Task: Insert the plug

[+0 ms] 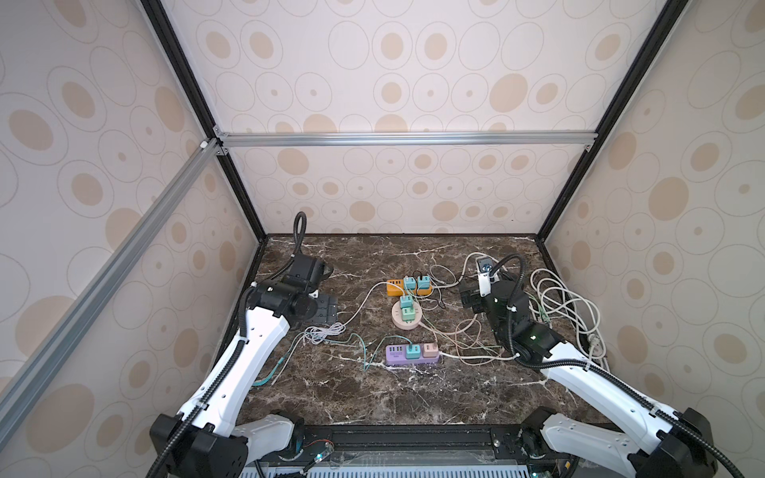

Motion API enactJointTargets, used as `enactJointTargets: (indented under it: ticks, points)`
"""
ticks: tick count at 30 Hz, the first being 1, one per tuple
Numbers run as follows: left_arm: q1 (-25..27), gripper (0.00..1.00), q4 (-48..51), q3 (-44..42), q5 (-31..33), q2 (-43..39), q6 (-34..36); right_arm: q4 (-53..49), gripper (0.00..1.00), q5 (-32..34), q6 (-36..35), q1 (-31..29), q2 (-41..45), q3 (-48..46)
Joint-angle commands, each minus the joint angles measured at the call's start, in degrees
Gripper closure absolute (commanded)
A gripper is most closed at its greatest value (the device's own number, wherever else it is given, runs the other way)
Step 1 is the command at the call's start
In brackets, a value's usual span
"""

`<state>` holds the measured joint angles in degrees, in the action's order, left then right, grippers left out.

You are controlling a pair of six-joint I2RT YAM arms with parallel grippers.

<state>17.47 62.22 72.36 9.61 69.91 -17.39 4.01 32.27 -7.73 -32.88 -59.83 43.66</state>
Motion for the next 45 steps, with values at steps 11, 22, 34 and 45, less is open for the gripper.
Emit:
enactJointTargets:
  ticks: [11,22,34,45]
  points:
    - [-0.5,0.02,-42.9,-20.5,19.3,-13.8,-1.4,3.8,0.01,7.6,13.4,7.5,7.8,-9.2]
    - [-3.4,0.02,-74.9,-45.4,37.5,-19.2,-0.9,-5.6,0.0,6.3,23.7,18.5,9.0,-14.7]
    - [-12.4,0.02,-99.8,-57.8,34.3,-11.2,5.7,9.2,0.0,4.9,19.9,20.6,-9.5,-12.9]
    - [-18.3,0.02,-119.1,-55.9,10.1,9.5,8.5,23.3,0.0,-5.0,16.5,27.6,-20.1,-15.4]
